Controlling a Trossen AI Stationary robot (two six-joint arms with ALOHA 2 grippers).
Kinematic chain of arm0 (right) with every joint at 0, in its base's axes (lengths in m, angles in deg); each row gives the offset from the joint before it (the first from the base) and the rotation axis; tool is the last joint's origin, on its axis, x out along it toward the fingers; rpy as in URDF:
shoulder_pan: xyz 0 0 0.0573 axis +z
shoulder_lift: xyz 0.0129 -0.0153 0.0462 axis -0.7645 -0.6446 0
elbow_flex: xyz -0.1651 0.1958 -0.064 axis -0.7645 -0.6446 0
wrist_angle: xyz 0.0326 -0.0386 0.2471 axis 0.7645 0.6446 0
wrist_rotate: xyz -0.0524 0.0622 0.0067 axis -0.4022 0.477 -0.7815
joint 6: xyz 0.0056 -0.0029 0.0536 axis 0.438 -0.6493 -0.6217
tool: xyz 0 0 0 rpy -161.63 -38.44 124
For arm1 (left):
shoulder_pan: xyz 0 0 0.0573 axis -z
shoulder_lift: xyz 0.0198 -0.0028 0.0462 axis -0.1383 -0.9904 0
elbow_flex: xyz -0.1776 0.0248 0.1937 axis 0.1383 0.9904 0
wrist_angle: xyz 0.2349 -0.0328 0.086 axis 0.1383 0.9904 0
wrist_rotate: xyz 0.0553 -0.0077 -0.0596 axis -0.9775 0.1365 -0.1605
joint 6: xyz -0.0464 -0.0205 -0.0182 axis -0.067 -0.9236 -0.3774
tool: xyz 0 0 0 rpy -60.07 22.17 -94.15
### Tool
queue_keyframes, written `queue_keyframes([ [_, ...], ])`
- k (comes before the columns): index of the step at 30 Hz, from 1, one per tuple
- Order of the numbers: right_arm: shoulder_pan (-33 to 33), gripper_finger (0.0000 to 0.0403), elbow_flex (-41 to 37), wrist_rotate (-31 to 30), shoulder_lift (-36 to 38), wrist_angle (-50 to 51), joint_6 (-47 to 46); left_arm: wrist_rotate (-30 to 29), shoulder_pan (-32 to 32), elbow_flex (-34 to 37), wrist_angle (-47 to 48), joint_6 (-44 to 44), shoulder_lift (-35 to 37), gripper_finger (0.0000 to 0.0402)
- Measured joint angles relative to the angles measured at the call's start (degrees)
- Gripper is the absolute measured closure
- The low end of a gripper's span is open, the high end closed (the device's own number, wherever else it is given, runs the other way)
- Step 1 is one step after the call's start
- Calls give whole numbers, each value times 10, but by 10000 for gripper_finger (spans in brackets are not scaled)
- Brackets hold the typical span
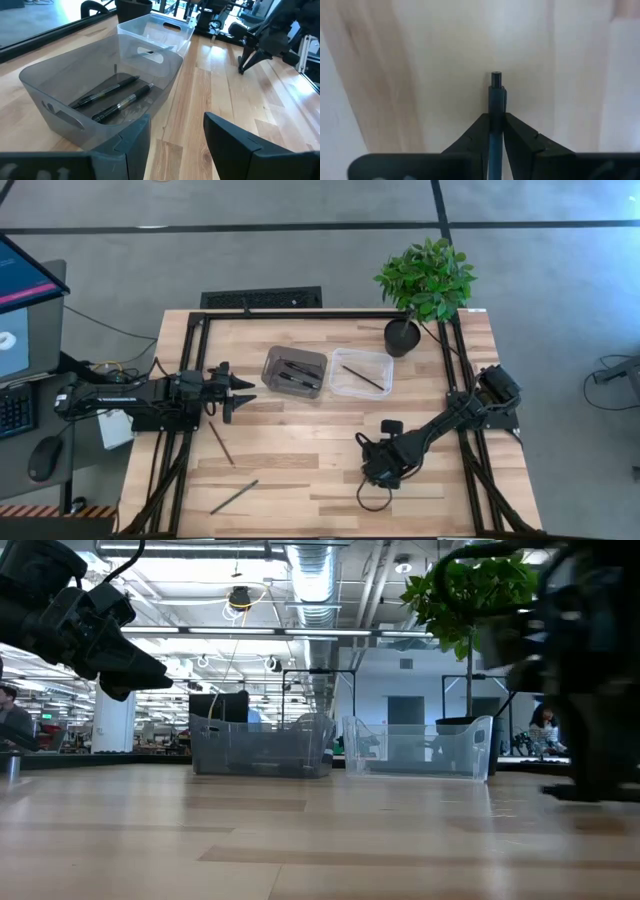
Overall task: Sort pens & pencils
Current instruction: Put the black pen into the black bin
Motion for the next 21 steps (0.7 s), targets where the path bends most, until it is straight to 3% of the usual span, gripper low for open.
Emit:
queue_keyframes([
  [7, -21, 335, 33, 2, 1, 8, 1, 0, 0, 0, 0, 3, 0, 228],
  [21, -119, 336, 179, -126, 3, 38, 129, 0, 0, 0, 0, 3, 0, 228],
])
